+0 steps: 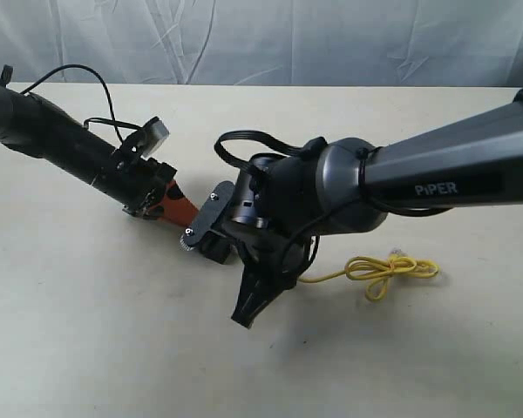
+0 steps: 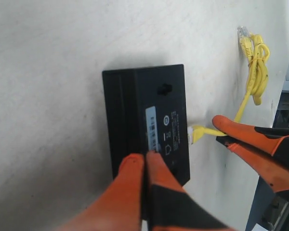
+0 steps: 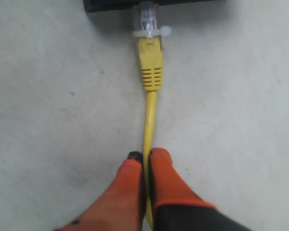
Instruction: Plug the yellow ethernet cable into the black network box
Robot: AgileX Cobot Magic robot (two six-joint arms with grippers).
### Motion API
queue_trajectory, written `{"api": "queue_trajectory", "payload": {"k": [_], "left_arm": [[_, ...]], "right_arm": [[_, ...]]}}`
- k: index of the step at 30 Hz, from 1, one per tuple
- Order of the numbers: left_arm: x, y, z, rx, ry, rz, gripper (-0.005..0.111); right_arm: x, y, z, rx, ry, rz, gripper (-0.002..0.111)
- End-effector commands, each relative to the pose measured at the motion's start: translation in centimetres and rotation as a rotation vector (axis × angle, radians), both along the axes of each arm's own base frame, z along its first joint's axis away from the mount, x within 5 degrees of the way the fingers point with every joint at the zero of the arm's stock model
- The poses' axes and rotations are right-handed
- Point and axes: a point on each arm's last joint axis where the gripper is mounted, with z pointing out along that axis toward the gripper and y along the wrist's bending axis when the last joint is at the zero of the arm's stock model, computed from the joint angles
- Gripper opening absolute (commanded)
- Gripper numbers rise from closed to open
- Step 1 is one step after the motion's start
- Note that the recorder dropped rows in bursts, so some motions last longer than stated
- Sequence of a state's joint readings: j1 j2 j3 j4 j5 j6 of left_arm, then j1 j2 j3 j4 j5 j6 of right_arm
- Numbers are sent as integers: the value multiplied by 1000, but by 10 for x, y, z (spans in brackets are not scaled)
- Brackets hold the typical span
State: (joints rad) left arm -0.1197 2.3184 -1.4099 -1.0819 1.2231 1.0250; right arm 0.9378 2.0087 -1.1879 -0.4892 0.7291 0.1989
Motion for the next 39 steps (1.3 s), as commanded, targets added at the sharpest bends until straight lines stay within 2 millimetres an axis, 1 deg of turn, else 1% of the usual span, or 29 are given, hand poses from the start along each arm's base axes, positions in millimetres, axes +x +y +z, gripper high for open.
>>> {"api": "queue_trajectory", "payload": {"k": [1, 6, 12, 25, 31, 39], "left_arm": [[-2, 0, -6, 2, 24, 6, 0], [-2, 0, -6, 2, 23, 4, 0], [-2, 0, -6, 2, 21, 3, 0], [-2, 0, -6, 2, 21, 3, 0], [-2, 0, -6, 2, 21, 3, 0], [-2, 0, -6, 2, 21, 3, 0]], "right_arm": [[2, 1, 5, 19, -26, -2, -1], [3, 2, 5, 30, -31, -1, -1], [1, -3, 5, -13, -18, -34, -1], [2, 1, 5, 26, -28, -33, -1], [2, -4, 5, -23, -30, -54, -1], [3, -3, 6, -9, -41, -58, -1]]}}
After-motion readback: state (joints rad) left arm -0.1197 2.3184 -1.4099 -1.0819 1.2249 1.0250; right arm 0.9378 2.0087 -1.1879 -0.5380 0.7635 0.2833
